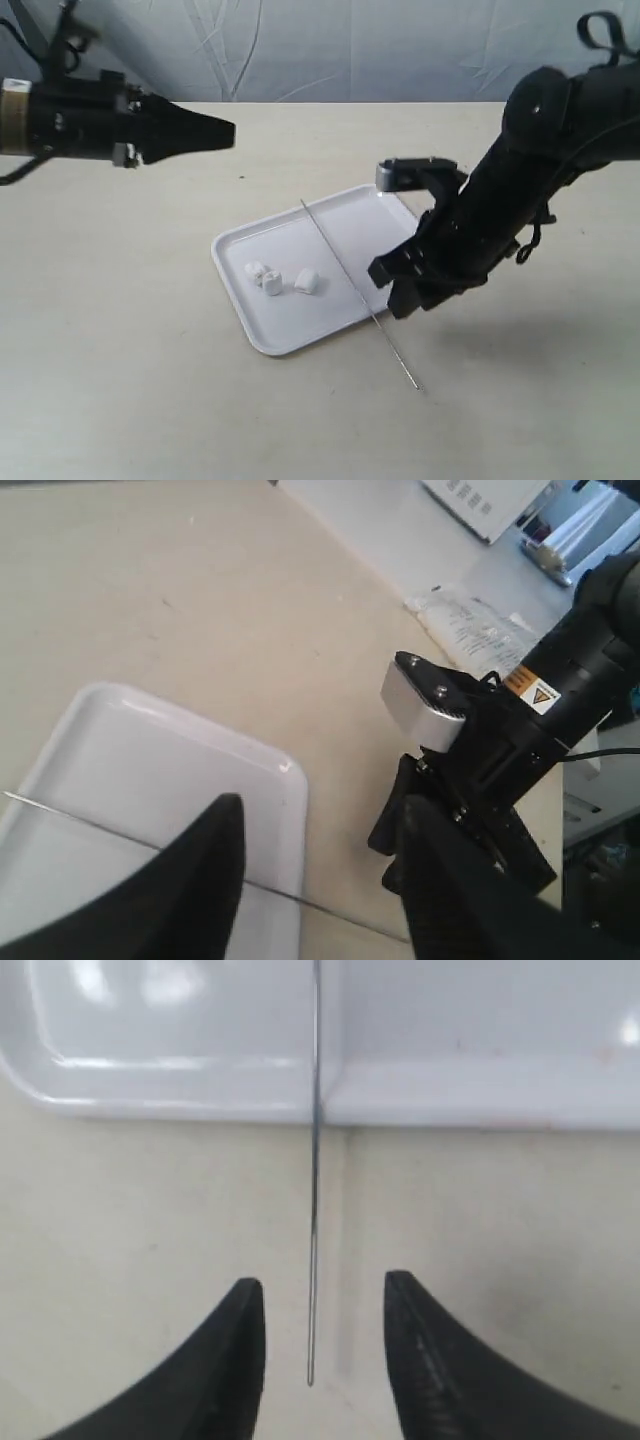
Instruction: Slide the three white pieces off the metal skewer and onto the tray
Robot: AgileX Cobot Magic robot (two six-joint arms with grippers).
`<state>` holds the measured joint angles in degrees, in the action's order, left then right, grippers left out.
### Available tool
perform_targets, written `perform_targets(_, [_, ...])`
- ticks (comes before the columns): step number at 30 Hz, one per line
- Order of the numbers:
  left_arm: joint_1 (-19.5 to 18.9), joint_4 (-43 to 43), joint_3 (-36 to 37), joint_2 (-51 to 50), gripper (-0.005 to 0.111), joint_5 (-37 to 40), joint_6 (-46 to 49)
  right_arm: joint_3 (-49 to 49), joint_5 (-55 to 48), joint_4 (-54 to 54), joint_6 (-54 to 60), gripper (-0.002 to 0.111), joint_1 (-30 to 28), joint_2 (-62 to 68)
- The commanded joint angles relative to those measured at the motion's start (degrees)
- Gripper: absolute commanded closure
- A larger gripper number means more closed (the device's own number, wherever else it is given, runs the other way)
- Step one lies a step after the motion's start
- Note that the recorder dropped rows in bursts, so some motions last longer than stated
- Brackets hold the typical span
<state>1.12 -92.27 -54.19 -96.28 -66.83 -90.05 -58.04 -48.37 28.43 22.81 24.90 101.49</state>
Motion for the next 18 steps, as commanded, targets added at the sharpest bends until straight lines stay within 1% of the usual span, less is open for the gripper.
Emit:
perform_targets(1, [-8.0, -2.3, -0.1, 7.3, 0.06, -3.1, -3.1, -3.4, -0.9, -2.9, -0.1, 0.071, -0.3, -8.2])
perform_targets(4, [-13.4, -6.3, 0.0, 13.5, 0.06, -3.1, -4.9, -4.3, 0.3, -5.8, -0.7, 0.071, -0.3, -14.6])
perform_targets(5, [-14.8, -6.1, 0.4, 16.0, 0.06, -3.1, -4.5, -4.3, 1.7, -6.1, -1.2, 0.071, -0.3, -17.1])
perform_targets(7, [-16.5, -1.8, 1.8, 21.7, 0.06, -3.1, -1.9, -4.3, 5.1, -5.2, -3.8, 0.071, -0.3, -21.9])
perform_targets(9, [-16.9, 4.4, 3.5, 27.4, 0.06, -3.1, 3.1, -4.3, 9.9, -2.1, -6.1, 0.071, -0.3, -27.2])
perform_targets(11, [-16.9, 13.0, 4.9, 33.5, 0.06, -3.1, 5.9, -4.0, 15.6, -0.6, -8.0, 0.072, -0.3, -32.2])
perform_targets(13, [-17.0, 16.6, 6.2, 39.0, 0.06, -3.1, 6.4, -3.5, 19.5, -1.3, -9.4, 0.072, -0.3, -36.9])
perform_targets(15, [-17.0, 15.7, 8.6, 45.2, 0.06, -3.1, 6.3, -2.4, 21.5, -4.4, -9.3, 0.072, -0.3, -41.0])
perform_targets(18, [-17.0, 10.0, 13.1, 57.6, 0.06, -2.4, 6.6, 0.3, 20.8, -15.5, -9.3, 0.077, -0.3, -48.3])
